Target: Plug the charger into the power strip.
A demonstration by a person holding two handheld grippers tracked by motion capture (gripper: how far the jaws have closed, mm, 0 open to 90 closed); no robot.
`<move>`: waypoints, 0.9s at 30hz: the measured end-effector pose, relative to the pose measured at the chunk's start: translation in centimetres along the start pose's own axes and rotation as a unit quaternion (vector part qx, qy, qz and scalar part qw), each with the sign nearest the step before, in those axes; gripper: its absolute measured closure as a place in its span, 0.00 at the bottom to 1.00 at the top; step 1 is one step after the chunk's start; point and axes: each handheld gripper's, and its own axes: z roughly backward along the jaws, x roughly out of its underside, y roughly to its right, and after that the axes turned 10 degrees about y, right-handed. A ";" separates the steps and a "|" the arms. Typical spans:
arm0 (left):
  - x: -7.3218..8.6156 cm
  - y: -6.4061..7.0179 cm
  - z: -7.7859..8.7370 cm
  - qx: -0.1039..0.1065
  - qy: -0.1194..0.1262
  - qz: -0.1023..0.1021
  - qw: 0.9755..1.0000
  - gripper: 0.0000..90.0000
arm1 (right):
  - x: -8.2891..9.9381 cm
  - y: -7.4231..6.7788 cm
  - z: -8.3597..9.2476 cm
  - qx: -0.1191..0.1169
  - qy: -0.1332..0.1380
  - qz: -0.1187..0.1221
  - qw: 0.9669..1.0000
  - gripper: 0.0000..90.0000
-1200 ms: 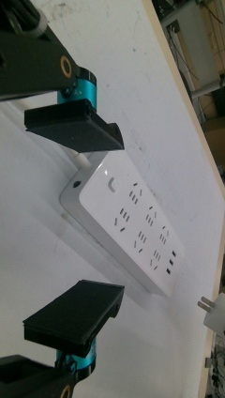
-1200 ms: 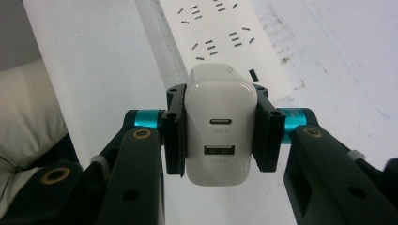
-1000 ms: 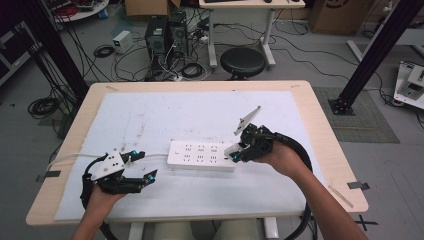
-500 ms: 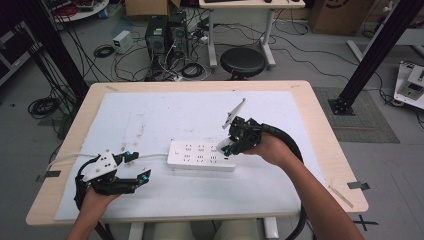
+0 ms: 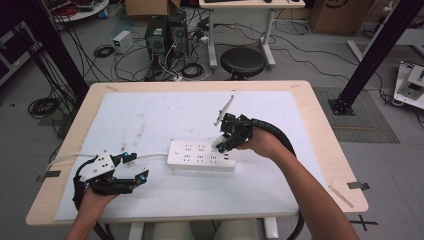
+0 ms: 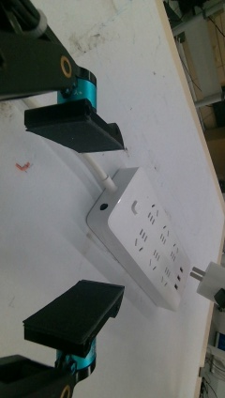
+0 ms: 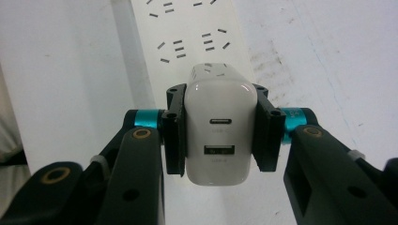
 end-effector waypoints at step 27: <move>0.7 -0.5 0.1 -0.002 -0.005 0.007 1.000 0.29 | -0.4 1.4 -2.8 -0.010 -0.023 0.027 0.999 0.71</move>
